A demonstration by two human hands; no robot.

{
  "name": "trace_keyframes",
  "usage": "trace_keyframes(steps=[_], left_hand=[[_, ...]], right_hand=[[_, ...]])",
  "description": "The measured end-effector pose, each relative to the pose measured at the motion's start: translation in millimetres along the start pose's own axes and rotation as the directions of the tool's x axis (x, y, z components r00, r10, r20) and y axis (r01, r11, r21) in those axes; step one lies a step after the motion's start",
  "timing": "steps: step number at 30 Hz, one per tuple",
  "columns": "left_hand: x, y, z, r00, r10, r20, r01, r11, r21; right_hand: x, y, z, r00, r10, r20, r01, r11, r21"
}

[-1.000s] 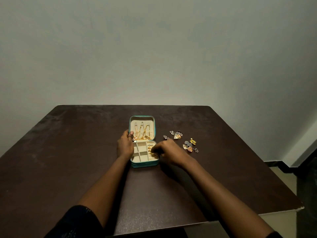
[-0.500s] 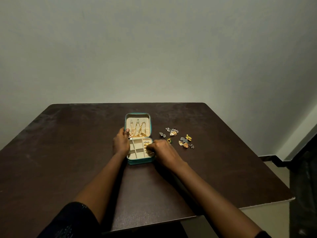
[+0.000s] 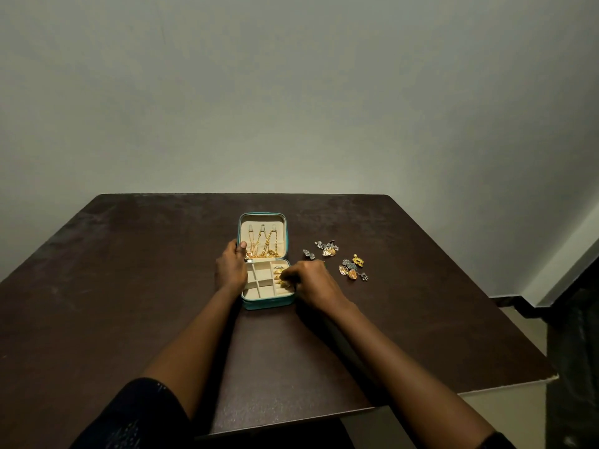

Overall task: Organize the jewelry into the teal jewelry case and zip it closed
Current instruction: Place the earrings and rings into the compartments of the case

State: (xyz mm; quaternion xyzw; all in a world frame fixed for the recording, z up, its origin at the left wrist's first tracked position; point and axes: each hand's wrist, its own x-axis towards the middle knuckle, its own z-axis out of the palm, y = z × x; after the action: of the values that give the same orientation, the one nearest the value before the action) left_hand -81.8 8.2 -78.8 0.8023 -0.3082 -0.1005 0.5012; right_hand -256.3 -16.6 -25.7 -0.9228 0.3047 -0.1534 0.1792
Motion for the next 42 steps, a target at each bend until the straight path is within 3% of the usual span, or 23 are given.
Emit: trace_keyframes(steps=[14, 17, 21, 25, 30, 42], left_hand=[[3, -1, 2, 1.0, 0.004, 0.002, -0.003, 1.0, -0.011], [5, -2, 2, 1.0, 0.001, 0.006, -0.001, 1.0, -0.021], [4, -2, 1, 1.0, 0.007, 0.008, -0.007, 1.0, -0.01], [3, -2, 0, 1.0, 0.008, 0.01, -0.007, 1.0, -0.023], [3, -1, 1, 1.0, 0.004, 0.01, -0.004, 1.0, -0.003], [10, 8, -5, 0.992, -0.043, 0.119, 0.023, 0.987, 0.16]], right_hand=[[-3, -3, 22, 0.974, 0.16, -0.16, -0.131, 0.975, 0.178], [-7, -7, 21, 0.973, 0.132, -0.188, -0.127, 0.991, 0.037], [-11, -10, 24, 0.99, 0.075, -0.123, -0.097, 0.978, -0.184], [-6, -6, 27, 0.981, 0.107, -0.163, -0.11, 0.994, -0.013], [2, 10, 20, 0.942, 0.281, -0.182, -0.237, 0.943, 0.232], [13, 77, -20, 0.819, 0.517, -0.249, -0.458, 0.851, 0.258]])
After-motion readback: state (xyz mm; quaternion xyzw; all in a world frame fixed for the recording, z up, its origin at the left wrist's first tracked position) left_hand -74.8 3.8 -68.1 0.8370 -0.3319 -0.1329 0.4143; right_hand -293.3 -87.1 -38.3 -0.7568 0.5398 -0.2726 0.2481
